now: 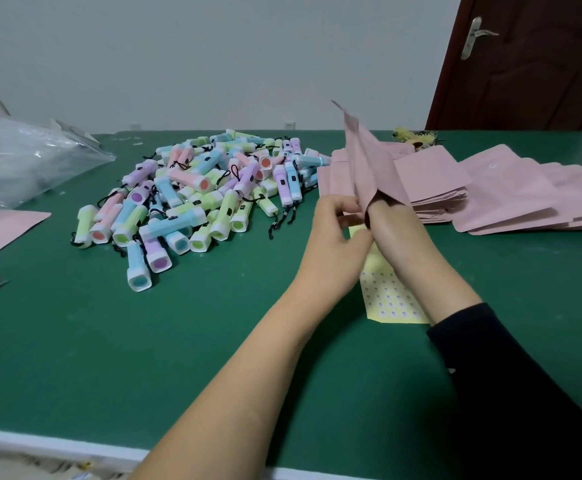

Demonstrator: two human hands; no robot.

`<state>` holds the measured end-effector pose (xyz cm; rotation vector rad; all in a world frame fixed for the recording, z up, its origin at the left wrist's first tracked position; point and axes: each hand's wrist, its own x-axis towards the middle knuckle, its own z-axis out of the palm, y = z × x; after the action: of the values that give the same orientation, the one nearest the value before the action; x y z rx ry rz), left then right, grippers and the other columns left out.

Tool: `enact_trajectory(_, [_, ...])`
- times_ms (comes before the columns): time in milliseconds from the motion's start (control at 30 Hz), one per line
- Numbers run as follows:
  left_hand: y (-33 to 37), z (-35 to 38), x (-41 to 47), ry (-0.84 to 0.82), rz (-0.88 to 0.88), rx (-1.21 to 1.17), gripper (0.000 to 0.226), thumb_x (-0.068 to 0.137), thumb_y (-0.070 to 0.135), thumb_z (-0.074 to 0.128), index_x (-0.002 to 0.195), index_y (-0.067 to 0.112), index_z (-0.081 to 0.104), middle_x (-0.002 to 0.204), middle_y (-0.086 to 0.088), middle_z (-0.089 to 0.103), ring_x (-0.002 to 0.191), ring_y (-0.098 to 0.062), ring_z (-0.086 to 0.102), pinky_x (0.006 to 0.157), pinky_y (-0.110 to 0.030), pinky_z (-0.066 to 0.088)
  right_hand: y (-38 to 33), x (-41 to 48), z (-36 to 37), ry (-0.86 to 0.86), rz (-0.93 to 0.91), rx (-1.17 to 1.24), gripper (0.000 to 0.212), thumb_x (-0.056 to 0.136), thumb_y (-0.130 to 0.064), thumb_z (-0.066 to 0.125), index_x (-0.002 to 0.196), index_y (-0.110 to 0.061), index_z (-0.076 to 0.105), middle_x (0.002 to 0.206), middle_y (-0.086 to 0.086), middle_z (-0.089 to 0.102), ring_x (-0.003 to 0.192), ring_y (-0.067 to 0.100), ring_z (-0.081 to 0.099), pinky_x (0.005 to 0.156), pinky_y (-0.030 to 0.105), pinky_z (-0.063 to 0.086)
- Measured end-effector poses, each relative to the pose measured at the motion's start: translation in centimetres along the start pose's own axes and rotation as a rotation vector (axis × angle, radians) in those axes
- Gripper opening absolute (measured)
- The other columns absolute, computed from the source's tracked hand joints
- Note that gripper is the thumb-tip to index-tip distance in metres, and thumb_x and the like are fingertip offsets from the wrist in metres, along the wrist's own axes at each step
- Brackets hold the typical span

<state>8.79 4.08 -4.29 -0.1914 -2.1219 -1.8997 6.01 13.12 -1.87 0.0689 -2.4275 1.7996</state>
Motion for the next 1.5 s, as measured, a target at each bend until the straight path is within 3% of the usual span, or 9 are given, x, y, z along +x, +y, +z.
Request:
enact_trajectory(100, [0.4,-0.9,0.7,-0.130,-0.389,-0.640,0.042,0.096,0.019,0.048,0.137,0.009,0.048,0.127,-0.008,0.060,0.109,-0.024,0.059,0.091,-0.043,0.054,0.6,-0.5,0.6,-0.073,-0.067,-0.057,0.021,0.095,-0.020,0.045,0.090,-0.025,0.064,0.085,-0.012,0.068,0.081,0.000,0.062,0.069,0.026,0.053])
enact_trajectory(233, [0.7,-2.1,0.7,-0.288,-0.497,-1.022,0.071,0.080,0.052,0.062,0.136,0.009,0.055,0.130,-0.013,0.061,0.119,-0.029,0.058,0.098,-0.046,0.050,0.9,-1.5,2.1,-0.196,-0.306,-0.127,0.049,0.092,-0.025,0.044,0.140,-0.029,0.048,0.146,-0.005,0.047,0.135,0.012,0.039,0.114,0.027,0.031])
enact_trajectory(667, [-0.6,-2.2,0.7,-0.537,-0.467,-1.168,0.119,0.034,0.049,0.096,0.135,0.009,0.048,0.126,-0.009,0.051,0.126,-0.026,0.042,0.121,-0.047,0.018,1.0,-2.0,3.1,-0.125,-0.186,-0.229,0.041,0.096,-0.017,0.049,0.137,-0.021,0.052,0.135,0.009,0.052,0.123,0.024,0.046,0.099,0.029,0.037])
enact_trajectory(767, [-0.8,-2.2,0.8,-0.563,-0.459,-1.134,0.111,0.034,0.049,0.096,0.126,0.004,0.054,0.120,-0.013,0.053,0.118,-0.029,0.048,0.122,-0.050,0.015,0.8,-2.1,3.0,-0.159,-0.107,-0.267,0.040,0.100,-0.019,0.043,0.138,-0.010,0.048,0.137,0.014,0.048,0.125,0.026,0.042,0.093,0.023,0.032])
enact_trajectory(900, [-0.9,-2.0,0.7,-0.514,-0.490,-1.115,0.114,0.045,0.049,0.093,0.139,0.002,0.048,0.123,-0.017,0.056,0.121,-0.031,0.048,0.120,-0.049,0.021,0.3,-2.2,2.4,-0.198,-0.104,-0.369,0.041,0.102,-0.019,0.037,0.131,0.008,0.050,0.134,0.030,0.050,0.127,0.044,0.045,0.108,0.052,0.035])
enact_trajectory(1033, [-0.9,-1.8,1.2,-0.274,-0.503,-1.148,0.086,0.072,0.053,0.066,0.144,0.009,0.049,0.142,-0.013,0.051,0.134,-0.028,0.046,0.119,-0.043,0.028,0.1,-2.7,2.9,-0.177,-0.307,-0.480,0.016,0.097,-0.010,0.042,0.093,-0.007,0.057,0.096,0.016,0.063,0.093,0.033,0.057,0.074,0.033,0.036])
enact_trajectory(1167, [-1.4,-3.2,2.4,-0.077,-0.451,-1.172,0.036,0.080,0.044,0.063,0.088,0.012,0.078,0.103,-0.010,0.070,0.098,-0.025,0.063,0.102,-0.037,0.043,0.7,-2.9,3.7,-0.303,-0.560,-0.716,0.020,0.091,0.001,0.044,0.100,-0.008,0.060,0.103,0.008,0.066,0.101,0.025,0.052,0.094,0.028,0.028])
enact_trajectory(1333, [-1.9,-4.3,2.6,-0.121,-0.441,-1.250,0.031,0.081,0.036,0.067,0.093,0.009,0.077,0.106,-0.010,0.069,0.121,-0.028,0.049,0.115,-0.037,0.032,0.4,-3.3,4.1,-0.268,-0.672,-0.713,0.024,0.088,0.006,0.045,0.101,-0.005,0.062,0.098,0.008,0.067,0.095,0.021,0.052,0.086,0.015,0.020])
enact_trajectory(1500, [-1.4,-5.0,2.7,-0.059,-0.392,-1.189,0.029,0.077,0.040,0.068,0.086,0.015,0.078,0.097,-0.008,0.073,0.098,-0.026,0.064,0.107,-0.041,0.041,0.6,-3.3,5.0,-0.303,-0.657,-0.710,0.028,0.088,0.007,0.045,0.110,-0.006,0.057,0.106,0.007,0.064,0.103,0.021,0.050,0.097,0.021,0.025])
